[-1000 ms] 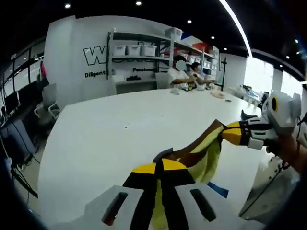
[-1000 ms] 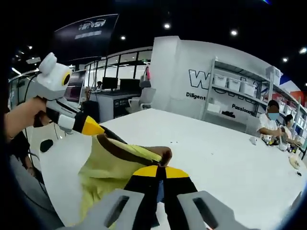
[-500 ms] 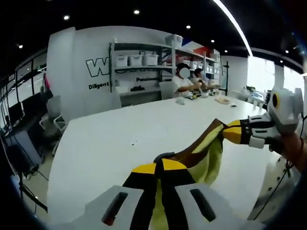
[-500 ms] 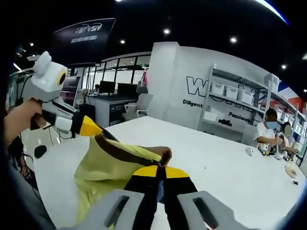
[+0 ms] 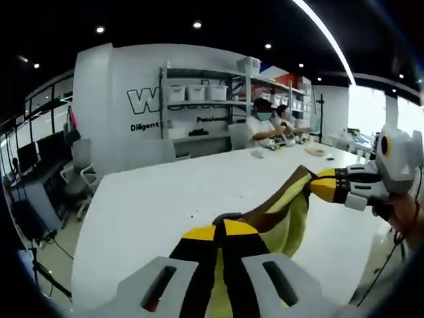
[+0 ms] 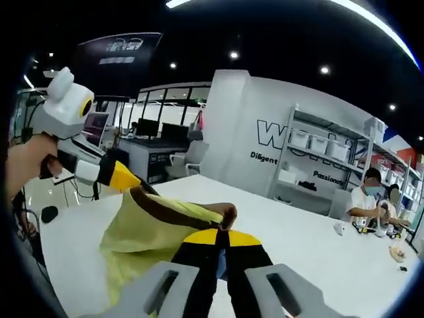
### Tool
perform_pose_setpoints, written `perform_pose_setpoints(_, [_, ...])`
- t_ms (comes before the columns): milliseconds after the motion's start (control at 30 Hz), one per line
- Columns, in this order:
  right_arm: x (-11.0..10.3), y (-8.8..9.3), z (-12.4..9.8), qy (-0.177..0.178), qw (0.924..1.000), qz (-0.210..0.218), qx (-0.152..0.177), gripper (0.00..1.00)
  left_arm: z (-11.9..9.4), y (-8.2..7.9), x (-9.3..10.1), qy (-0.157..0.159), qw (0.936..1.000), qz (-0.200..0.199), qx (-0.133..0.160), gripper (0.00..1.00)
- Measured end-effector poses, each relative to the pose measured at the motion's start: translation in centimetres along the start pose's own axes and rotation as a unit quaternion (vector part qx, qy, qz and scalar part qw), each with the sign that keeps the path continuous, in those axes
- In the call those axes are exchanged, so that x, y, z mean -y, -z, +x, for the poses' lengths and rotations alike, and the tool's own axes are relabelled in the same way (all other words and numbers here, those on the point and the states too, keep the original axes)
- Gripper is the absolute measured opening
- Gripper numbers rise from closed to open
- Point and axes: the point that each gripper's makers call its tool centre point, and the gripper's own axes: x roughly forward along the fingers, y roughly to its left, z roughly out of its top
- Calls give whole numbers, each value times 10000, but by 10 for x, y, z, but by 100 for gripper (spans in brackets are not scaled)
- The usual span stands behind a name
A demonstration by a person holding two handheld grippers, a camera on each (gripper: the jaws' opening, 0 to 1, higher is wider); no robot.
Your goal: Fold the garment on the visible template until the final outline fits inside the template.
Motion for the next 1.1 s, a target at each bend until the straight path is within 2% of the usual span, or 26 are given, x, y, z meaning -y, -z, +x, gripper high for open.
perform_pose_setpoints(233, [8,-27,-11,162,9991,-44,381,0,-11,-25,7,99,9996,191,200,1])
perform_pose_setpoints(367, [10,-24,-8,145,9995,-15,293,0,-8,-28,6,93,9996,197,199,1])
perform_pose_setpoints(567, [8,-15,-3,51,9999,78,135,0,-2,-20,3,54,9997,206,76,1])
perform_pose_setpoints(667, [6,1,6,-33,9998,192,-78,0,9,-7,0,14,9998,190,-106,1])
perform_pose_setpoints(767, [8,14,19,-135,9992,272,-250,0,23,4,-5,-38,9996,165,-229,1])
perform_pose_setpoints(933, [12,26,37,-195,9983,400,-367,0,47,12,-15,-113,9994,176,-279,1])
perform_pose_setpoints(1100, [20,49,63,-206,9966,538,-593,0,76,22,-24,-71,9991,29,-421,1])
